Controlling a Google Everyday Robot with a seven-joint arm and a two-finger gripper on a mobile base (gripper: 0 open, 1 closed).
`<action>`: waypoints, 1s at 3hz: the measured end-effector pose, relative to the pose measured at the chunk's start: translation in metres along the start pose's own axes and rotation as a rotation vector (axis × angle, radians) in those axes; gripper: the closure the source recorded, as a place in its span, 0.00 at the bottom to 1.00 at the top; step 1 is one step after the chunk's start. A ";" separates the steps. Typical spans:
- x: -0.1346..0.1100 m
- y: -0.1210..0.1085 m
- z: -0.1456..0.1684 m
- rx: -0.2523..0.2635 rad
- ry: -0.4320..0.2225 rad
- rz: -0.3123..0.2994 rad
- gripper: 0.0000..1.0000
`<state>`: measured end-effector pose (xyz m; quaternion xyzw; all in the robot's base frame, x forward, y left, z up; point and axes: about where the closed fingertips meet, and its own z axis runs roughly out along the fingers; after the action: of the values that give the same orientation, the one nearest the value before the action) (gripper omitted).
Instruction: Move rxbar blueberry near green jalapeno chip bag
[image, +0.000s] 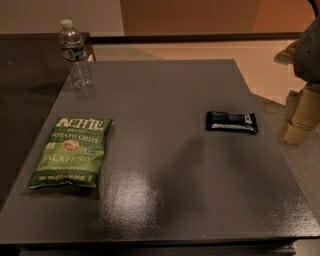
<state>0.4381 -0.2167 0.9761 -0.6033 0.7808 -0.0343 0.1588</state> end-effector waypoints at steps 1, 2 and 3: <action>0.000 0.000 0.000 0.000 0.000 0.000 0.00; -0.008 -0.010 0.009 -0.032 -0.041 0.009 0.00; -0.018 -0.017 0.029 -0.062 -0.094 0.007 0.00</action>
Offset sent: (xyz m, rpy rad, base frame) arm 0.0308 0.0131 -0.0143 0.1146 0.0734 0.0191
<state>0.4662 -0.2001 0.9567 -0.6061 0.7753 0.0192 0.1766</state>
